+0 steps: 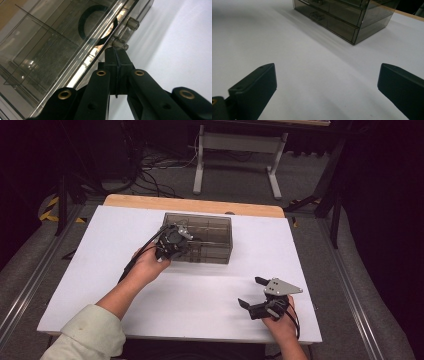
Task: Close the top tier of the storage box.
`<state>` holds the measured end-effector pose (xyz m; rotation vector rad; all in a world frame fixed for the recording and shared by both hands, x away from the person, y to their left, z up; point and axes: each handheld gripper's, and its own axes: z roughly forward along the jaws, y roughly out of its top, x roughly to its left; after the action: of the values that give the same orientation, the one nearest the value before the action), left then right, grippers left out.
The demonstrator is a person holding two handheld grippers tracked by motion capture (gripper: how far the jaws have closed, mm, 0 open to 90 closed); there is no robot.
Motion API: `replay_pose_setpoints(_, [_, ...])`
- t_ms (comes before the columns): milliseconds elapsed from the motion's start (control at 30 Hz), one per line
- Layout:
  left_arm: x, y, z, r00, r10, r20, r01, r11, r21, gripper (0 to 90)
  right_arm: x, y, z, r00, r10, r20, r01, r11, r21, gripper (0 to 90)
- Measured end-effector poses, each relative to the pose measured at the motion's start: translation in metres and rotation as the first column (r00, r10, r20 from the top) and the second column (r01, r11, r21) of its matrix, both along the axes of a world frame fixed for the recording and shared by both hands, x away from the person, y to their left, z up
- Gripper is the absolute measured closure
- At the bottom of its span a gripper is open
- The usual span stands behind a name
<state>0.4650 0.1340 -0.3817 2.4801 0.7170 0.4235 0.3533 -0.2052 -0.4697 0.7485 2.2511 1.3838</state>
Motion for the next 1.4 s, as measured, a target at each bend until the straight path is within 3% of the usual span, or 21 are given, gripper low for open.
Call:
replay_pose_setpoints(467, [0.002, -0.001, -0.002, 0.9990, 0.040, 0.019, -0.040, 0.9992, -0.008, 89.6, 0.000, 0.000, 0.000, 1.0000, 0.000, 0.000, 0.000, 1.000, 0.001, 2.8])
replay_pose_setpoints(900, [-0.017, 0.006, 0.017, 0.9995, 0.000, 0.030, 0.002, 0.9970, -0.077, 73.7, 0.000, 0.000, 0.000, 1.0000, -0.003, 0.000, 0.003, 1.000, 0.000, 2.8])
replay_pose_setpoints(1233, [-0.025, 0.007, 0.023, 0.9999, -0.014, 0.003, 0.015, 0.9929, -0.118, 66.1, 0.000, 0.000, 0.000, 1.0000, -0.004, 0.000, 0.004, 1.000, 0.001, 2.8])
replay_pose_setpoints(1400, [-0.029, 0.011, 0.026, 0.9997, -0.015, 0.019, 0.018, 0.9883, -0.151, 54.3, 0.001, 0.000, 0.000, 1.0000, -0.003, 0.000, 0.003, 1.000, 0.002, 2.7])
